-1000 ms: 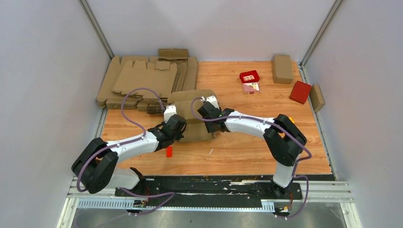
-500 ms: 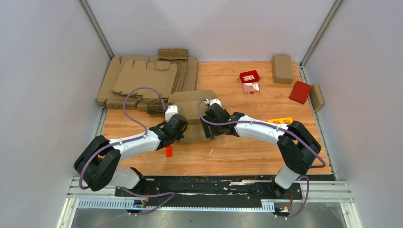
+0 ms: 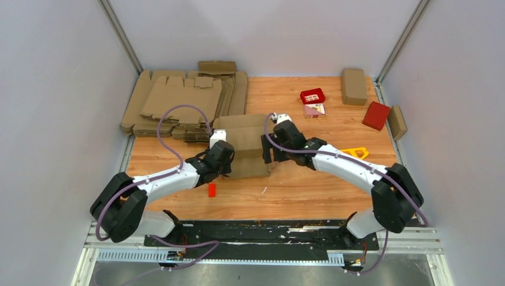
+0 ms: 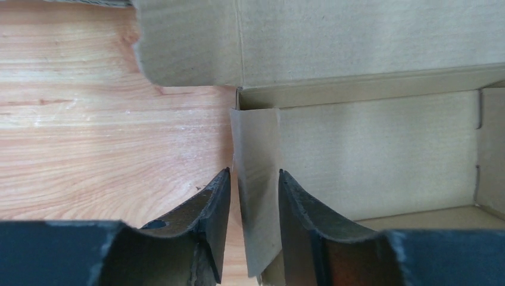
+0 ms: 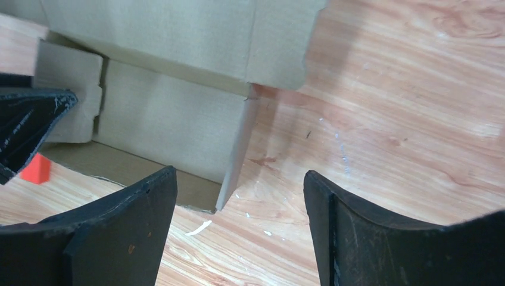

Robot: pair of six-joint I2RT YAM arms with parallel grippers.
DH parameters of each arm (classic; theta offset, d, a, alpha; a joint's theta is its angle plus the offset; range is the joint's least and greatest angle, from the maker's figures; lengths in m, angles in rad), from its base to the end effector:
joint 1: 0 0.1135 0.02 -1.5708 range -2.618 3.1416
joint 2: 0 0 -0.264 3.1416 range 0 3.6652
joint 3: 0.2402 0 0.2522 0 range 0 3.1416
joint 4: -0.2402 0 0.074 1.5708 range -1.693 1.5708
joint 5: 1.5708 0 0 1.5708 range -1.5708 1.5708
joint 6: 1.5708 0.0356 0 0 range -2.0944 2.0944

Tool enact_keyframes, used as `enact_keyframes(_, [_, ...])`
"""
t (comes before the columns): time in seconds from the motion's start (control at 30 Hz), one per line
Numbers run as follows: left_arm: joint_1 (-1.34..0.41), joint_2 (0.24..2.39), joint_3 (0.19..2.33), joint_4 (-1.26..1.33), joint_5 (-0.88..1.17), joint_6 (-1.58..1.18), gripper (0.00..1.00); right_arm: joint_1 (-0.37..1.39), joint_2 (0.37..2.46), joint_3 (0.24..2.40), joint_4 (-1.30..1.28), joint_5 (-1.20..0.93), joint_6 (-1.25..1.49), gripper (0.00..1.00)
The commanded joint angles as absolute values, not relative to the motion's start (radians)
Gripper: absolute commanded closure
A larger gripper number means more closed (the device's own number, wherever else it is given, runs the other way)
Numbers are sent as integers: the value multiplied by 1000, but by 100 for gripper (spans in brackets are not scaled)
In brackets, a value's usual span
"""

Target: Fold the paper box

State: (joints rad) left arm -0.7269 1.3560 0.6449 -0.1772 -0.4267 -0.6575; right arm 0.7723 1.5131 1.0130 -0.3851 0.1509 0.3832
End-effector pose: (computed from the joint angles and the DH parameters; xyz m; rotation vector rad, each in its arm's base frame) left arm 0.2008 -0.1588 0.1744 -0.0993 2.3576 -0.1409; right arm 0.2313 0.2178 0.2277 -0.4119 2.4352 0.3249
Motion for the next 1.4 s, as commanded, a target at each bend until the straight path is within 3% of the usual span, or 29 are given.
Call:
enact_keyframes(0.0, [-726,1236,677,-194,-481,-585,51,681,1405,991,-295,5,370,22])
enact_keyframes(0.27, [-695,1052,610,-168,-498,-518,18,550,1422,1086,-279,-110,326,21])
enact_keyframes(0.4, [-592,1018,598,-126,-325,-502,12,487,1476,1114,-233,-186,339,22])
enact_keyframes(0.6, [-485,1056,684,-181,-279,-500,8,464,1555,1157,-179,-201,358,26])
enact_keyframes(0.8, [-405,1157,768,-196,-234,-517,26,464,1655,1223,-179,-206,348,40])
enact_keyframes(1.0, [-393,1288,853,-187,-201,-501,30,464,1720,1269,-197,-230,343,45])
enact_keyframes(1.17, [-393,1356,882,-163,-152,-487,49,466,1748,1277,-199,-228,335,49])
enact_keyframes(1.3, [-393,1370,887,-167,-181,-481,58,471,1773,1299,-205,-286,337,64])
enact_keyframes(1.37, [-393,1373,886,-160,-173,-476,69,480,1778,1309,-216,-291,334,73])
